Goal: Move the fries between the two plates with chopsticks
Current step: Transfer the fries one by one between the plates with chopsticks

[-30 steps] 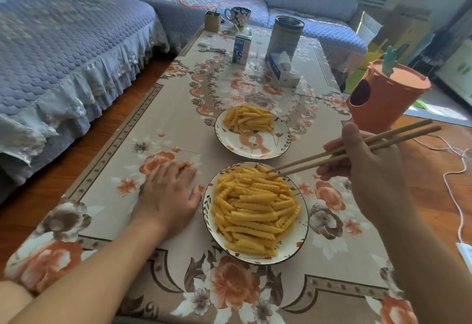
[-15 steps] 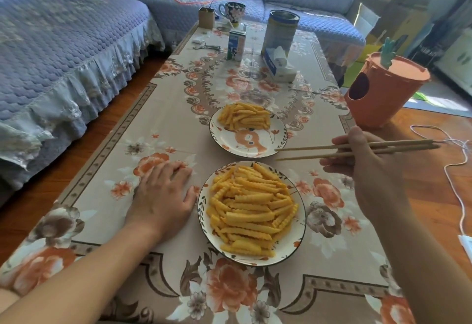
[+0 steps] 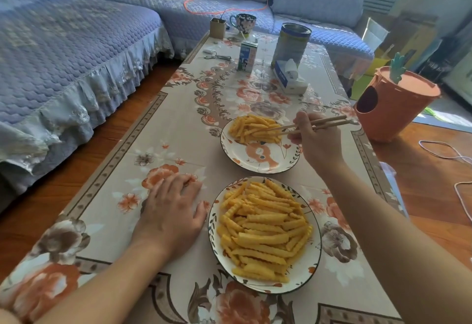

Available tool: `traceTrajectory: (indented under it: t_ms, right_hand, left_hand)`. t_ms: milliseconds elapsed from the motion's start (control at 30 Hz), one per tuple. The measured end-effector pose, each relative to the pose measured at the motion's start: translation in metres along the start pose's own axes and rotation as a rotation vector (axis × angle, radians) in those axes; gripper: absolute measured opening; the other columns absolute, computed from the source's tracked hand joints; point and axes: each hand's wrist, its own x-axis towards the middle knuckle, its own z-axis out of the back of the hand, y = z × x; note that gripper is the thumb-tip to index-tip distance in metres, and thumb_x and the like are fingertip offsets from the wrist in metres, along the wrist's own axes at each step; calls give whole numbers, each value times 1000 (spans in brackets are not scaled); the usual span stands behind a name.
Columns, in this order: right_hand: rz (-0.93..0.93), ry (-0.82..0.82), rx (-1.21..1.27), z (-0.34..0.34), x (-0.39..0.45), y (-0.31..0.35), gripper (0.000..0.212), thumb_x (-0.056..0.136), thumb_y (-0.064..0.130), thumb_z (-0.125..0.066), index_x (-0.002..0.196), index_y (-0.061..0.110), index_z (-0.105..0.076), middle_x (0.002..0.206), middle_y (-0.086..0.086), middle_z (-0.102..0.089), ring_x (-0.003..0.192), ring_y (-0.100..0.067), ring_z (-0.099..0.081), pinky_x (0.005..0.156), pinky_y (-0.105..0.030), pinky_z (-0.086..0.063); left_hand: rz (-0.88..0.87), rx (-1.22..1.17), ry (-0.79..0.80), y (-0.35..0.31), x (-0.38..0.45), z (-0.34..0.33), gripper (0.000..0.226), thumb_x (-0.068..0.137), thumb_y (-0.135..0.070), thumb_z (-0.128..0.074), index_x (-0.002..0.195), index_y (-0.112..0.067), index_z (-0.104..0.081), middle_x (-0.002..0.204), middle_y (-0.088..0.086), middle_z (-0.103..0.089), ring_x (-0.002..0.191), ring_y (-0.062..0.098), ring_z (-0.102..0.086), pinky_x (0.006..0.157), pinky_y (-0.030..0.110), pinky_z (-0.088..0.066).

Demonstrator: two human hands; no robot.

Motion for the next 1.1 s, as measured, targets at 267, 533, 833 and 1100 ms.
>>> traceTrajectory:
  t_ms: [267,533,833,1100]
  right_hand:
    - [33,-11,-20,6,-7,-2,29,105,29,-55,87,9,-67,74,-16,-71,69,-31,-74,71,-49,-64]
    - [-38,-31,125,52,-39,22,34,105,31,-53,90,4,-66,71,-16,-72,61,-26,-74,60,-36,-64]
    - [-153,264,207,106,-98,54,48,95,40,-52,86,-6,-64,63,-21,-68,62,-43,-72,57,-43,-63]
    - [-125,307,237,102,-127,49,44,95,37,-53,83,-5,-64,63,-28,-65,57,-41,-71,52,-37,-61]
  left_hand:
    - [3,2,4,1,0,-1,48,93,-51,-35,133,-31,-54,140,-4,-49,139,20,-37,119,46,-29]
    - [10,7,16,0,0,1,51,94,-52,-33,136,-31,-53,143,-3,-48,140,20,-36,119,45,-28]
    - [27,6,28,-3,-2,4,54,93,-52,-33,136,-29,-53,144,-1,-49,139,23,-37,119,46,-27]
    - [28,14,16,-3,0,2,55,91,-53,-37,133,-25,-58,141,3,-54,134,26,-43,116,48,-33]
